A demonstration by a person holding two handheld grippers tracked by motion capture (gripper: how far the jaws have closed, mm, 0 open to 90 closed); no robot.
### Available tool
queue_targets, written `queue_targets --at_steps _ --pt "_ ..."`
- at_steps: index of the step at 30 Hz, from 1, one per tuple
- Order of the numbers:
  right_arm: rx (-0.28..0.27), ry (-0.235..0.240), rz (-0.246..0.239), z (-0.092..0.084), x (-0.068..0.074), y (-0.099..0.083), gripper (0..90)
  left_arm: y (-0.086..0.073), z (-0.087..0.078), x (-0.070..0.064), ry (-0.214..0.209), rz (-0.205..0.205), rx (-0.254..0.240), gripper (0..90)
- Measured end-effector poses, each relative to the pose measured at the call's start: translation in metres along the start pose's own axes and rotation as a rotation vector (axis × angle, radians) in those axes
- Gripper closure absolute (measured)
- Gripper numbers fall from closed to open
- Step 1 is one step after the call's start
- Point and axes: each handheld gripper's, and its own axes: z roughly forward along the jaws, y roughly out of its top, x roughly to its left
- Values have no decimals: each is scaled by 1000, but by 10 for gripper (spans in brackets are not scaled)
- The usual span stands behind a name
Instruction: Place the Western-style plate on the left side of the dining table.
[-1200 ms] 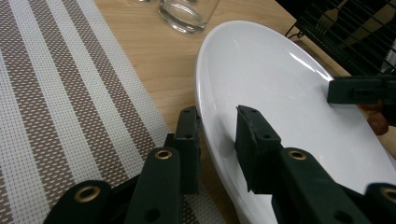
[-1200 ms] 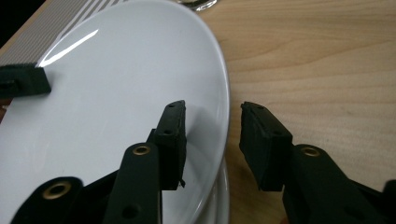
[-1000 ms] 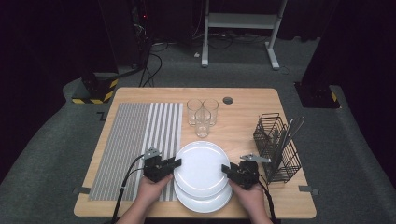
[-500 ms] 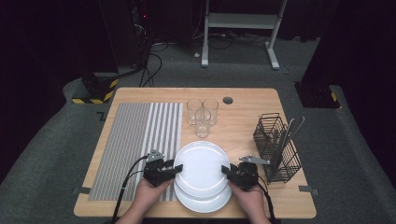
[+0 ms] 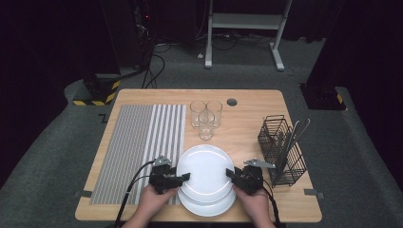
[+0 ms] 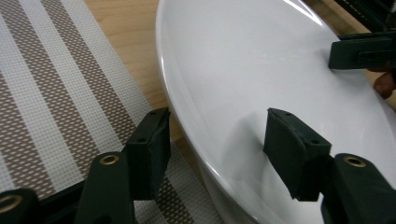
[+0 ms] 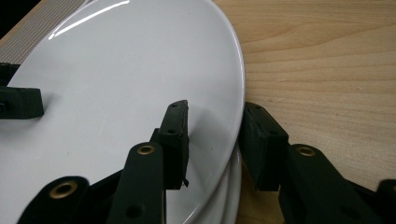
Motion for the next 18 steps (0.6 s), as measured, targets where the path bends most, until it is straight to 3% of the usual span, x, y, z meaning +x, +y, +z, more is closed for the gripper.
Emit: queue_targets --at_steps 7,18 --pt "-3 -12 -11 -1 1 0 650 -1 0 -2 -16 -9 -22 511" --pt "-22 -28 7 5 -1 11 688 9 6 9 -15 -38 -61 557"
